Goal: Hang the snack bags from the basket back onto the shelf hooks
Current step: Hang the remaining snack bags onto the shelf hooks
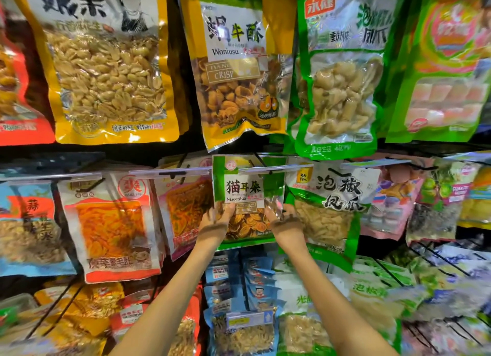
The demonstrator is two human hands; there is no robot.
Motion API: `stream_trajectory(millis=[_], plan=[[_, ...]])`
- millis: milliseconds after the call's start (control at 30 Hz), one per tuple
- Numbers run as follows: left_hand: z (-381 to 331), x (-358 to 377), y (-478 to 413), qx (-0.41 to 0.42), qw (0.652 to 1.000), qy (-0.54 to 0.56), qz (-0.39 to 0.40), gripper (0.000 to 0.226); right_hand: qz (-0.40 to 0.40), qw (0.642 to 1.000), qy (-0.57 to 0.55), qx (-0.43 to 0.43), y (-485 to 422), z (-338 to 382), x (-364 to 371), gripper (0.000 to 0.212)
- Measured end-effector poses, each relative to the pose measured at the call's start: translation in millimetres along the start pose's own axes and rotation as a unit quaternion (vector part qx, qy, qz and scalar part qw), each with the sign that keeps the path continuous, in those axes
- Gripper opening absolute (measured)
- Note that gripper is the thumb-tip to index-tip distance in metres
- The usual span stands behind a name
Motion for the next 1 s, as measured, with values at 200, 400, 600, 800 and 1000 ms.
stream_trajectory(millis=[200, 400, 600, 800, 1000], plan=[[-11.6, -16.2, 24.3, 0.021, 0.998, -0.046, 0.024, 0.059, 0.000, 0.990, 0.140, -0.032, 19.5, 13.9, -14.8, 0.032], [-8.3, -26.3, 48.9, 0.076, 0.983, -0.165, 0.016, 0.019, 0.068, 0.961, 0.269, 0.008, 29.2, 18.5, -38.8, 0.037], [-33.4, -36.7, 74.0, 0.070, 0.937, -0.341, 0.016, 0.042, 0.096, 0.850, 0.507, -0.102, 46.9, 25.8, -77.2, 0.042], [-65.4, -21.0, 98.7, 0.100, 0.886, -0.453, 0.025, 0.051, 0.121, 0.759, 0.628, -0.123, 64.9, 38.7, -118.3, 0.055], [-90.6, 9.4, 117.6, 0.131, 0.876, -0.460, 0.068, 0.059, 0.157, 0.734, 0.656, -0.078, 78.1, 38.8, -151.1, 0.044]])
Point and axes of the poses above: each hand's wrist, its own y-axis away from the middle knuckle, its own x-axis out of the palm, z = x × y, the point moved 4 cm from there along -y, towards the middle knuckle, and after that the axes turned 3 degrees about -z, right-handed, at the moved point
